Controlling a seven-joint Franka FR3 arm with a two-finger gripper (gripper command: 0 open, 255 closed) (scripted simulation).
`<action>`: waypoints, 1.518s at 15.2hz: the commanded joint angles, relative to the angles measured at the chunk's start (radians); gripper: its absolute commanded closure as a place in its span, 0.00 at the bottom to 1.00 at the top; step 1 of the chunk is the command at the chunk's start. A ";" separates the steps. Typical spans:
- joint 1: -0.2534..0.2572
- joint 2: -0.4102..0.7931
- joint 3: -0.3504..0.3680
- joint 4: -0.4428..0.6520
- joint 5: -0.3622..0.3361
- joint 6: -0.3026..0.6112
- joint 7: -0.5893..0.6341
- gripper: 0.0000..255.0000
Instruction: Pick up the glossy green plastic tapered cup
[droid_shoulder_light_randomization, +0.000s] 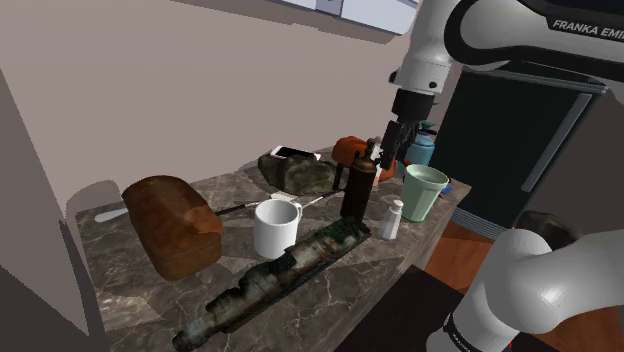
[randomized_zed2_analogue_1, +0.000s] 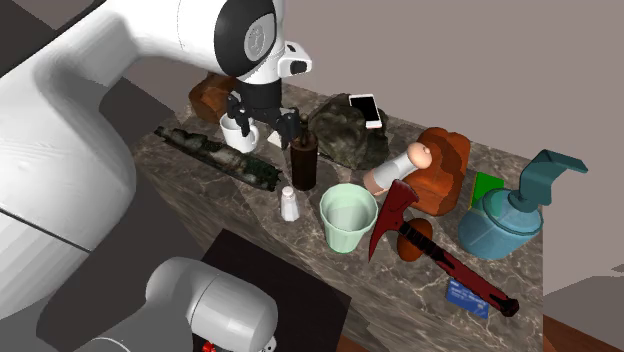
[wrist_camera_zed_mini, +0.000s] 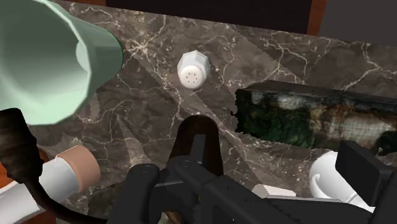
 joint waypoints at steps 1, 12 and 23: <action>0.000 0.000 0.000 0.000 0.000 0.000 0.000 0.00; -0.020 -0.157 -0.133 -0.225 -0.328 0.041 -0.354 0.00; -0.039 -0.205 -0.202 -0.381 -0.457 0.163 -0.441 0.00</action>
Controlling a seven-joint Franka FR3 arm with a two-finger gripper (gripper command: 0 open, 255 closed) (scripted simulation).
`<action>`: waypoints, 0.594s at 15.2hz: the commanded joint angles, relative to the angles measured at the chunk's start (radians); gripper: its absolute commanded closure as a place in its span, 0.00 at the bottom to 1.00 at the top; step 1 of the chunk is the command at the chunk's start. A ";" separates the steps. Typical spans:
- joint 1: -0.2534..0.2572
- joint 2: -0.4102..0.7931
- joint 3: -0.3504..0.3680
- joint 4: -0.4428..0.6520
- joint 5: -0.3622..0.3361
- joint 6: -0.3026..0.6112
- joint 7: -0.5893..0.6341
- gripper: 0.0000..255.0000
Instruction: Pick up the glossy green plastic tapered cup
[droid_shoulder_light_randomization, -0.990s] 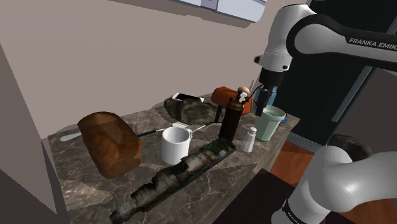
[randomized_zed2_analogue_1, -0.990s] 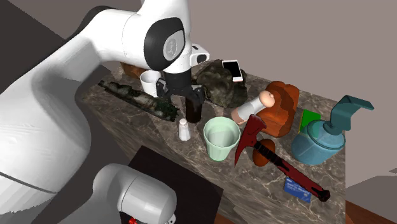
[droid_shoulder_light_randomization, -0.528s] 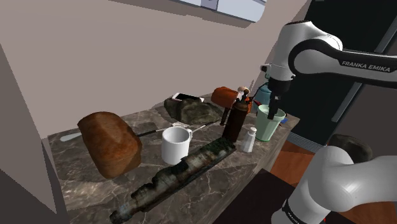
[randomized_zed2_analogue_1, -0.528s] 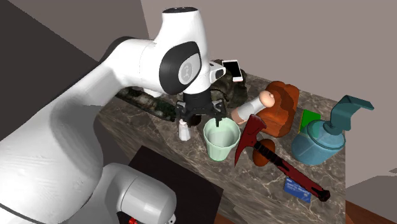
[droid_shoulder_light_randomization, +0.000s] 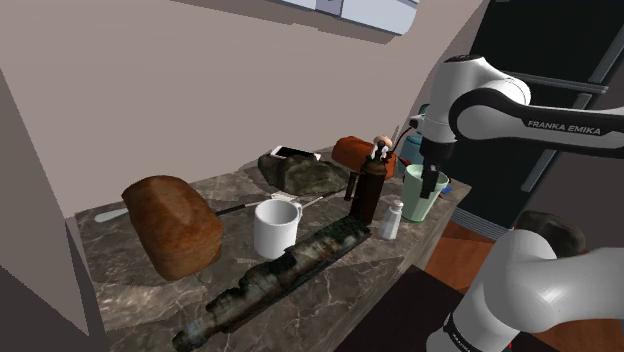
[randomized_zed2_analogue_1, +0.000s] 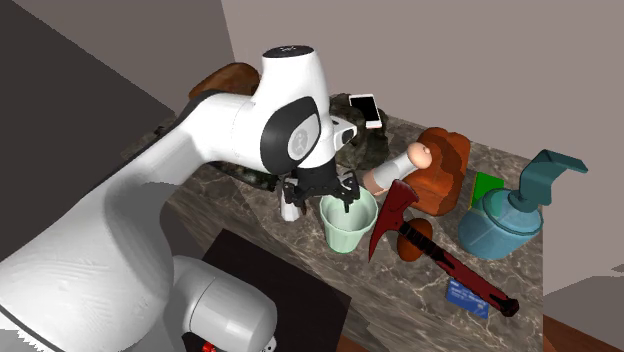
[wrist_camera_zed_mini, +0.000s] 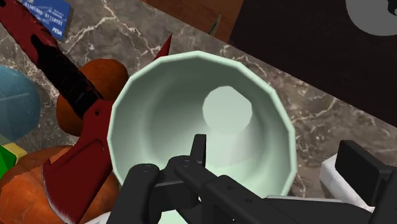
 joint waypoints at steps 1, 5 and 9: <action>0.000 -0.001 -0.003 -0.020 -0.003 0.018 0.004 0.00; -0.001 -0.001 -0.004 -0.014 -0.003 0.012 0.002 1.00; -0.001 -0.001 -0.005 -0.014 -0.004 0.012 0.001 1.00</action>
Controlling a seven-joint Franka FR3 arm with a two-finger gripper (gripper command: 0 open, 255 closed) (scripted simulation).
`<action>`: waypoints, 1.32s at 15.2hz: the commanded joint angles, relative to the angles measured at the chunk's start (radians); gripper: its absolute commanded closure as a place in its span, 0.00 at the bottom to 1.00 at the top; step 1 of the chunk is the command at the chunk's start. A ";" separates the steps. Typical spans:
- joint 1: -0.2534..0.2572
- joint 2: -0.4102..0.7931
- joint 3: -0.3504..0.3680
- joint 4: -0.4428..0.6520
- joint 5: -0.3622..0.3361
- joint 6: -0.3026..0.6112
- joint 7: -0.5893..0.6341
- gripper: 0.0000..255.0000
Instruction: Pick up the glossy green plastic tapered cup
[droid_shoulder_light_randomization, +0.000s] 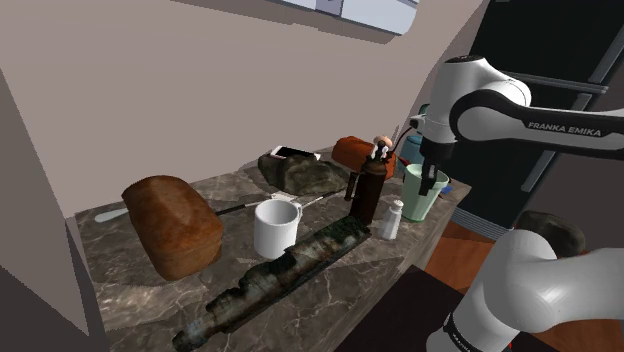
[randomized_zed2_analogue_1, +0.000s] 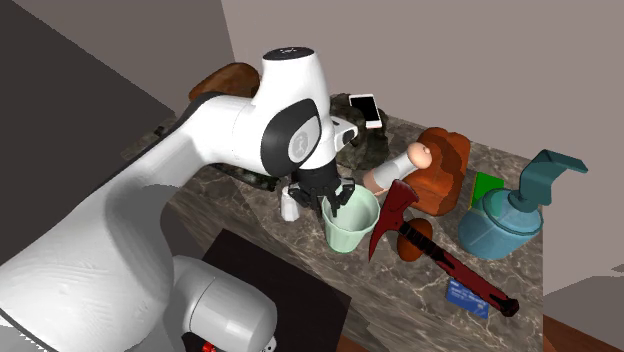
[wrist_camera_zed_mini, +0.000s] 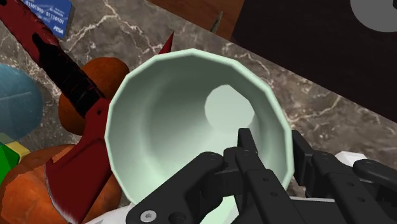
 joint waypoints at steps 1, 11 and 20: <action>0.001 0.003 0.000 -0.009 0.001 -0.003 0.000 1.00; 0.008 0.026 0.019 0.104 0.020 -0.091 -0.020 1.00; 0.010 0.056 0.032 0.214 0.032 -0.170 -0.039 1.00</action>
